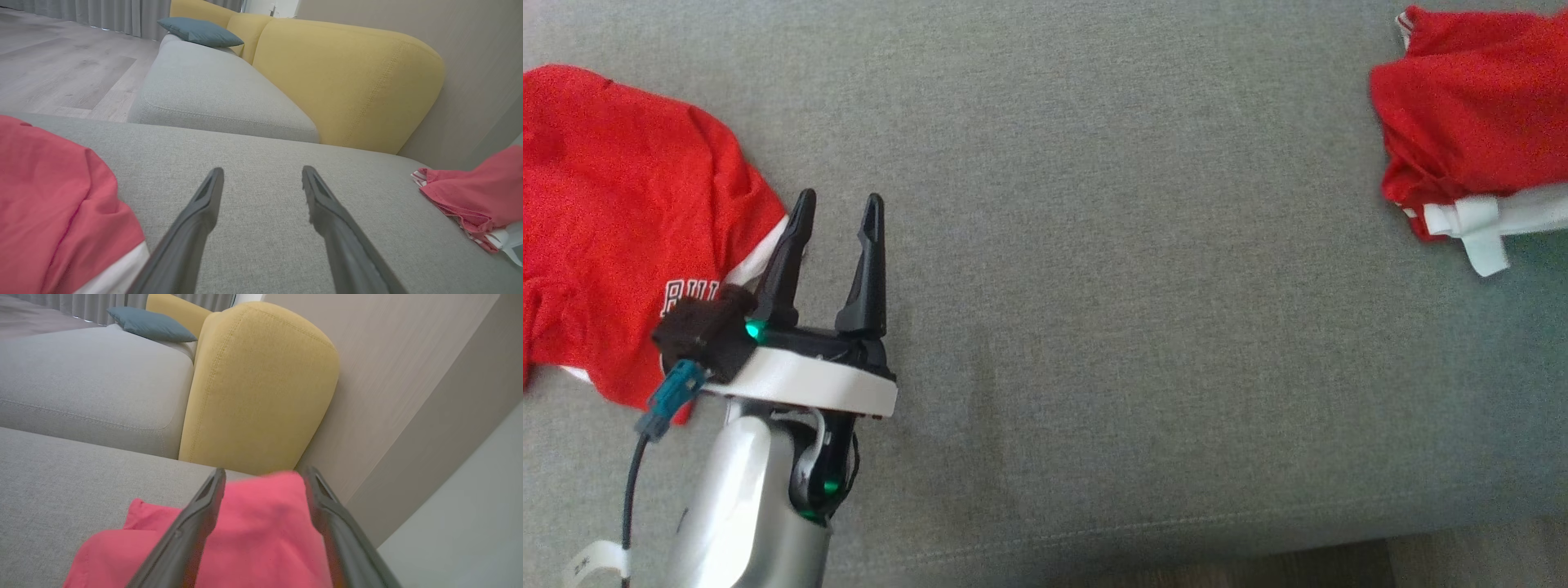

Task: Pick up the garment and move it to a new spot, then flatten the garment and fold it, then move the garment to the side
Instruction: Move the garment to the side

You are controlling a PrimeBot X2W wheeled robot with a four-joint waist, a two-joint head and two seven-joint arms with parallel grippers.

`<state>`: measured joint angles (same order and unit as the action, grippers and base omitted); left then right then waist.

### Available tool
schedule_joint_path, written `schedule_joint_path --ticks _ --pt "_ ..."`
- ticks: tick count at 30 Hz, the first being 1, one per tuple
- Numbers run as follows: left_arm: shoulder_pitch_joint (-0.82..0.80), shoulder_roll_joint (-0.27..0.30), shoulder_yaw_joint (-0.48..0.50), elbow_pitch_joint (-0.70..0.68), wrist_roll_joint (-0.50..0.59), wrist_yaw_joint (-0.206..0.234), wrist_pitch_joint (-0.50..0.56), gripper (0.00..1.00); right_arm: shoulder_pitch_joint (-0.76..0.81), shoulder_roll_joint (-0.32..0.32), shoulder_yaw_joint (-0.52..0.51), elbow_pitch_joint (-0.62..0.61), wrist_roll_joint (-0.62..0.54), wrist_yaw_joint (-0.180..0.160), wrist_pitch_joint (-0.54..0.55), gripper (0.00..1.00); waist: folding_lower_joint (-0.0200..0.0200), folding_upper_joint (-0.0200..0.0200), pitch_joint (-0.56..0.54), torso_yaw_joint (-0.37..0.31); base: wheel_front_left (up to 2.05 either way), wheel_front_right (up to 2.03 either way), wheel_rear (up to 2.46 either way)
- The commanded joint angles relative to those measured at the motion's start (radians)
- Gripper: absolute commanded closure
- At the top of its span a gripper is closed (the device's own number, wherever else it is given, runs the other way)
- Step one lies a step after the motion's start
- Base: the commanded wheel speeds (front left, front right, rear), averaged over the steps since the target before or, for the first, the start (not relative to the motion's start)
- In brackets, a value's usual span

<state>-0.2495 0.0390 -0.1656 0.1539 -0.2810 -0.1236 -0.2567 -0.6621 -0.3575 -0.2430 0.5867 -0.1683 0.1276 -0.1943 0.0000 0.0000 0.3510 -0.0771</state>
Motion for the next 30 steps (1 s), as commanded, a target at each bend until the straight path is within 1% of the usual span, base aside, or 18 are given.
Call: schedule_joint_path --ticks 1,4,8,9,12,16,20,23,28,30 --pt "-0.026 0.011 0.031 -0.029 0.012 -0.004 -0.005 0.00 0.013 -0.015 0.014 -0.050 0.011 0.003 0.000 0.00 0.0000 0.0000 -0.003 0.000 0.00 0.00 0.00" --pt "-0.023 0.011 0.029 -0.021 0.010 -0.004 -0.005 0.00 0.017 -0.005 0.025 -0.069 0.018 0.003 -0.002 0.00 0.0000 0.0000 -0.016 0.003 0.00 0.00 0.00" --pt "-0.015 0.011 0.028 -0.013 0.003 -0.005 -0.005 0.00 0.028 0.033 0.050 -0.099 0.036 0.003 -0.011 0.00 0.0000 0.0000 -0.047 0.011 0.00 0.00 0.00" --pt "-0.015 0.011 0.028 -0.013 0.003 -0.005 -0.005 0.00 0.028 0.033 0.050 -0.099 0.036 0.003 -0.011 0.00 0.0000 0.0000 -0.047 0.011 0.00 0.00 0.00" --pt "-0.005 0.011 0.032 -0.013 -0.003 -0.002 -0.005 0.00 0.046 0.080 0.087 -0.119 0.054 0.003 -0.019 0.00 0.0000 0.0000 -0.081 0.017 0.00 0.00 0.00" --pt "0.013 0.011 0.043 -0.017 -0.009 0.002 -0.005 0.00 0.087 0.158 0.148 -0.144 0.084 0.003 -0.034 0.00 0.0000 0.0000 -0.134 0.027 0.00 0.00 0.00" --pt "0.041 0.011 0.057 -0.024 -0.017 0.010 -0.005 0.00 0.151 0.239 0.193 -0.165 0.112 0.003 -0.049 0.00 0.0000 0.0000 -0.195 0.036 0.00 0.00 0.00" --pt "0.068 0.011 0.066 -0.031 -0.023 0.017 -0.005 0.00 0.212 0.280 0.212 -0.188 0.122 0.003 -0.058 0.00 0.0000 0.0000 -0.239 0.042 0.00 0.00 0.00" --pt "0.116 0.011 0.067 -0.038 -0.029 0.023 -0.005 0.00 0.340 0.305 0.246 -0.253 0.104 0.003 -0.066 0.00 0.0000 0.0000 -0.293 0.050 0.00 0.00 0.00" --pt "0.137 0.011 0.063 -0.041 -0.029 0.024 -0.005 0.00 0.398 0.306 0.272 -0.291 0.142 0.003 -0.067 0.00 0.0000 0.0000 -0.310 0.053 0.00 0.00 0.00"
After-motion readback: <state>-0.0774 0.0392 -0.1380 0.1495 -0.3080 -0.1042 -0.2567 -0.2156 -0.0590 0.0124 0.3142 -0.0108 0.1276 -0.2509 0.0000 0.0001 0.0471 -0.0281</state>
